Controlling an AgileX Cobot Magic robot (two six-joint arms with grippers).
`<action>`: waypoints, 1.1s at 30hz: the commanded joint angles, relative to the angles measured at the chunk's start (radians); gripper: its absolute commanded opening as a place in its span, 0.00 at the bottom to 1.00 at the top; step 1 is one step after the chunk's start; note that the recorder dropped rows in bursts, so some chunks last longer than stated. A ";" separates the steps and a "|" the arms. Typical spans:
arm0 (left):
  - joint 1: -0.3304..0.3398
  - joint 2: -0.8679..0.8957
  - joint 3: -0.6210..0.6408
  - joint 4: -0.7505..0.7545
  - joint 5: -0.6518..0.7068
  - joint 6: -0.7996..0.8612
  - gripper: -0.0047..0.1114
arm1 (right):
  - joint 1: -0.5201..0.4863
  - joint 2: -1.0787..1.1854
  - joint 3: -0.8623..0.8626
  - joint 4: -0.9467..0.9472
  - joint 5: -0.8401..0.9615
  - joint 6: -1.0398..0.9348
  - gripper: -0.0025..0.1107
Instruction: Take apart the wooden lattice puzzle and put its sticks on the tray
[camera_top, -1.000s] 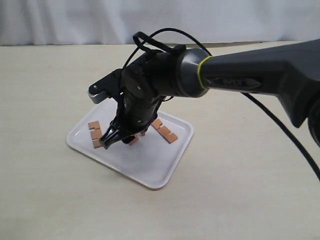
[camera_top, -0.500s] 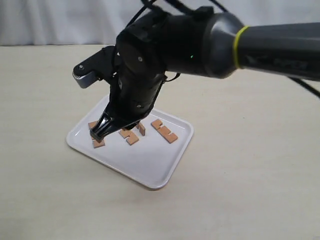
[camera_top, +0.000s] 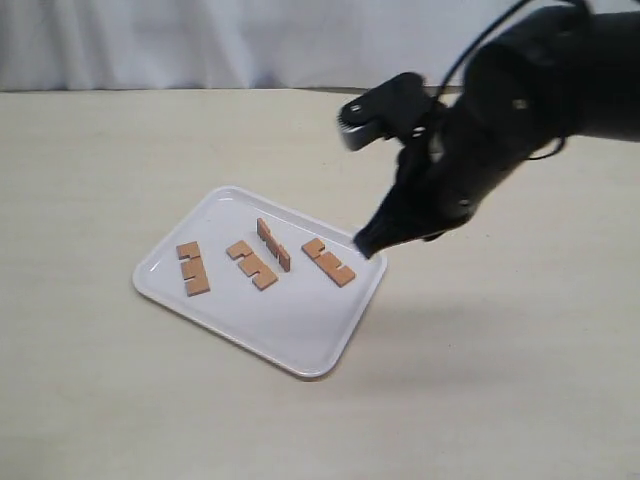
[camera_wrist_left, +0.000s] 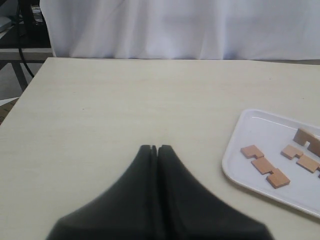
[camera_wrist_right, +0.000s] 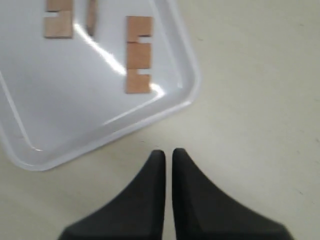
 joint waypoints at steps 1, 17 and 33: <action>-0.006 -0.001 0.002 0.000 -0.009 -0.003 0.04 | -0.176 -0.183 0.140 -0.008 -0.079 0.003 0.06; -0.006 -0.001 0.002 0.000 -0.004 -0.003 0.04 | -0.571 -0.877 0.617 0.035 -0.556 0.189 0.06; -0.006 -0.001 0.002 -0.002 -0.002 -0.003 0.04 | -0.571 -1.448 0.773 0.082 -0.714 0.189 0.06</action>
